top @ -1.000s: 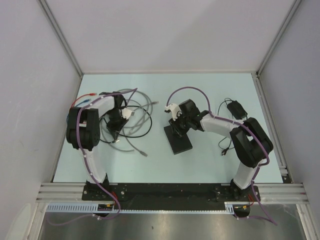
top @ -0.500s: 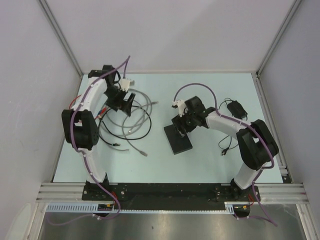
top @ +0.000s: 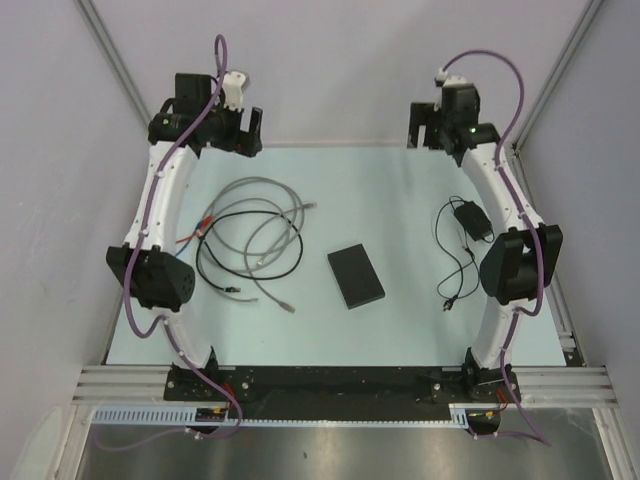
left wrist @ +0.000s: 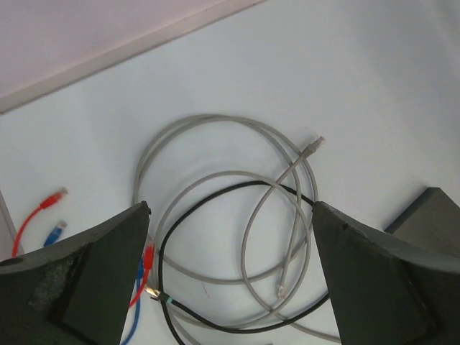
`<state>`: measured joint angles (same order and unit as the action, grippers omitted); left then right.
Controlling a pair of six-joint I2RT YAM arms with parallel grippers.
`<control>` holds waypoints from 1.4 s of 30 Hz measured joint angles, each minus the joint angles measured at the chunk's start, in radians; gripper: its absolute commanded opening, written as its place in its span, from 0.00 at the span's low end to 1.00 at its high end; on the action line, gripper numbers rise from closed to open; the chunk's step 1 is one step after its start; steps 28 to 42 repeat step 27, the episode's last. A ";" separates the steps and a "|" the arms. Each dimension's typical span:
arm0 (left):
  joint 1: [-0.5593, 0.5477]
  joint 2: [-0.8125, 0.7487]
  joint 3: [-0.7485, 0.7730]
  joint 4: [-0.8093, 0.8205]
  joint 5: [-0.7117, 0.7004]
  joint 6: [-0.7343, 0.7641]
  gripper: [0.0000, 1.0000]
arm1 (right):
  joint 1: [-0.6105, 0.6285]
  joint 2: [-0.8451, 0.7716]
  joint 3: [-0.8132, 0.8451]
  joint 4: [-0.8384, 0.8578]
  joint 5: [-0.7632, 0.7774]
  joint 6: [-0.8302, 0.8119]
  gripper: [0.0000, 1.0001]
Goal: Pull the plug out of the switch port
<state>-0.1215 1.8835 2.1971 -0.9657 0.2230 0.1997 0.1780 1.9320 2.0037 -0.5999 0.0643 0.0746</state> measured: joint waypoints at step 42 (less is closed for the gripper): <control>-0.175 -0.300 -0.856 0.307 -0.291 -0.184 1.00 | 0.207 -0.320 -0.679 -0.040 0.070 0.020 1.00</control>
